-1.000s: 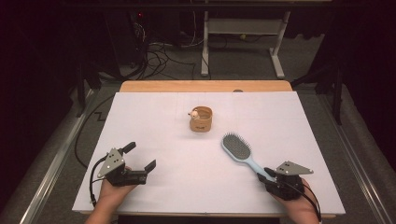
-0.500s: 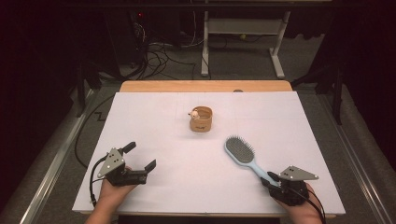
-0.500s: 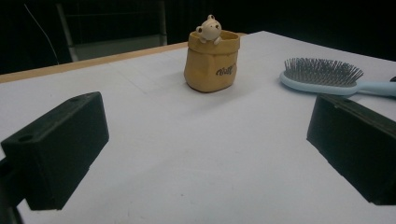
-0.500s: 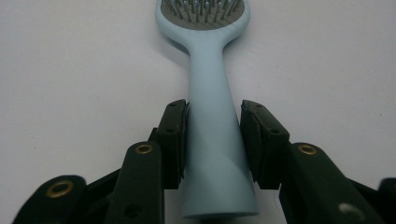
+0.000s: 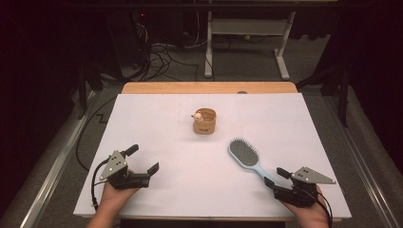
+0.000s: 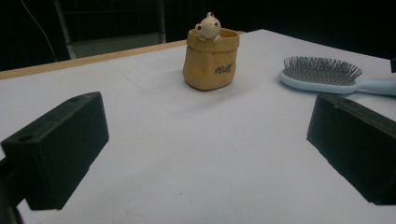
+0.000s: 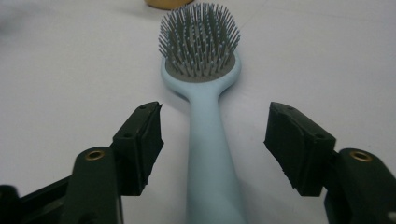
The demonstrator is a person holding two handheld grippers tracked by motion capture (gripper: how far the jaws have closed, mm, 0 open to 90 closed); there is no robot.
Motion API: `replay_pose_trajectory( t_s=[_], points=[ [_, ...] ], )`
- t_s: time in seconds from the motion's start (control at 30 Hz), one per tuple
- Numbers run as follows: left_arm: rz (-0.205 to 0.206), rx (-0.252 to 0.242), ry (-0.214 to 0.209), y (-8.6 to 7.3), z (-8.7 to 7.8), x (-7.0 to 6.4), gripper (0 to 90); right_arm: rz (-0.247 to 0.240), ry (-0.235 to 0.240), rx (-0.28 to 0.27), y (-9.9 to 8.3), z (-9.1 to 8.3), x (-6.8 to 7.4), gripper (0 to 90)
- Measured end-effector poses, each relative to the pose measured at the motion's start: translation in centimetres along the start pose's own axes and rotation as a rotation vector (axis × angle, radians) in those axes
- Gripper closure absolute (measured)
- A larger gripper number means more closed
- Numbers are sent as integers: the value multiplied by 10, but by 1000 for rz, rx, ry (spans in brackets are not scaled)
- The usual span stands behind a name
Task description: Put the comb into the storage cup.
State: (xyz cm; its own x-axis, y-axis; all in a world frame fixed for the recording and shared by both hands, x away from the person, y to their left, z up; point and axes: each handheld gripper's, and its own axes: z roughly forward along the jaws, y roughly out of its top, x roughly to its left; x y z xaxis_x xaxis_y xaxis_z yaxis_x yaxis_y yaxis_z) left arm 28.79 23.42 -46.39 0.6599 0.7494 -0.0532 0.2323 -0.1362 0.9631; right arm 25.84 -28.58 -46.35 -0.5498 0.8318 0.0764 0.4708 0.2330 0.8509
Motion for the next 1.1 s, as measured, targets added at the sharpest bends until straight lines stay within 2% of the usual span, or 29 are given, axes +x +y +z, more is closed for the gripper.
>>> replay_pose_trajectory(
  t_s=[0.27, 0.37, 0.5, 0.63, 0.77, 0.9, 1.0, 1.1],
  points=[
    [3, 0, -1, 0, 0, 0, 0, 38, -46, -53, 0, -1, -5, 170],
    [2, -1, 0, 0, 0, 0, 0, 46, -55, -62, 0, -1, -6, 132],
    [4, 2, 2, 0, 0, 0, 0, 55, -74, -80, 2, 0, -6, 3],
    [12, 4, 4, 0, 1, -1, 0, 31, -81, -102, 4, -2, -4, 3],
    [3, 3, 17, 0, 0, 1, 0, 17, -87, -95, 6, 0, -2, 3],
    [5, -5, 9, 0, 0, 1, 0, 18, -89, -61, 9, 4, -3, 3],
    [11, 12, -9, -1, 2, 1, 0, 19, -83, -23, 13, 9, -3, 3],
    [6, 34, -20, -2, 4, 1, 0, 0, -85, 25, 17, 14, -3, 3]
  ],
)
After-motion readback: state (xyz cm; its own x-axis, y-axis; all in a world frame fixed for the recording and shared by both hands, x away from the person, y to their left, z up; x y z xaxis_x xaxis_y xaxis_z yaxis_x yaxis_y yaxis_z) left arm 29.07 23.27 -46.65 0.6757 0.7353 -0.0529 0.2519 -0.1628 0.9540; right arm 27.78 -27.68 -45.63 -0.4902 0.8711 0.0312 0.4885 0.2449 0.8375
